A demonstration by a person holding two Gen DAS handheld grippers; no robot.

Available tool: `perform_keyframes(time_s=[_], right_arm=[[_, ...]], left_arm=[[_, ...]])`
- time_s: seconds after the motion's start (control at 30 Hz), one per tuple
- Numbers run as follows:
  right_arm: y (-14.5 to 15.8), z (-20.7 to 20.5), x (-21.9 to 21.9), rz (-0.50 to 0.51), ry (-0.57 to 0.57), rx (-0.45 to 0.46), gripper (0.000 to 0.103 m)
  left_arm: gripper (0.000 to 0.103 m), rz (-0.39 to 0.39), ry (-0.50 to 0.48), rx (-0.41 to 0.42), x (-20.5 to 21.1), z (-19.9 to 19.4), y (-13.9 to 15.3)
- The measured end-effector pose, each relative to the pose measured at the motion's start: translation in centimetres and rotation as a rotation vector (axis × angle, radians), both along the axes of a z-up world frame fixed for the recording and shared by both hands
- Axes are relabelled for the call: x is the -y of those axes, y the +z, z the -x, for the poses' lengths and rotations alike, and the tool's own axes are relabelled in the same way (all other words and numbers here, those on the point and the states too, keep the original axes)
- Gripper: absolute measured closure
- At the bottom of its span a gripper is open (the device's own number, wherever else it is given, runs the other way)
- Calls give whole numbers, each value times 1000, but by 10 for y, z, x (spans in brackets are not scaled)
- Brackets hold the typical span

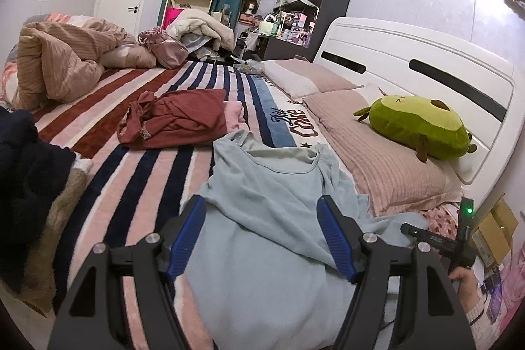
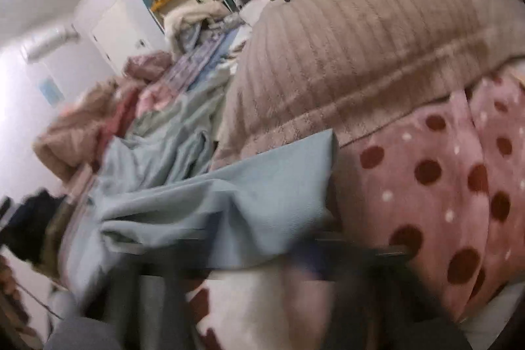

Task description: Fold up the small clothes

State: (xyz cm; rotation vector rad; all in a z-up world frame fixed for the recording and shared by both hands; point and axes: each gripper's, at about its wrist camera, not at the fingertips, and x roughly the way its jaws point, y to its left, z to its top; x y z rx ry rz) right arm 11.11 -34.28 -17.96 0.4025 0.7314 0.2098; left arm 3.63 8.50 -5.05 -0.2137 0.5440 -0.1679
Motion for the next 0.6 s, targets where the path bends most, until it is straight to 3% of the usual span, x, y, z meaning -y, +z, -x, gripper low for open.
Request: perform_keyframes(time_s=[0.1, 0.2, 0.4, 0.5, 0.6], right_arm=[[15, 4, -10, -29, 43, 69, 100], [48, 17, -31, -33, 112, 178, 101], [115, 52, -116, -72, 388, 345, 101], [119, 67, -184, -98, 604, 327, 101], [91, 80, -256, -96, 799, 214, 101]], left_arm=[[37, 8, 18, 4, -6, 2, 1], [37, 22, 33, 10, -15, 5, 0], [36, 38, 69, 43, -42, 15, 1], [36, 41, 104, 59, -64, 25, 2], [34, 33, 122, 54, -84, 34, 0]])
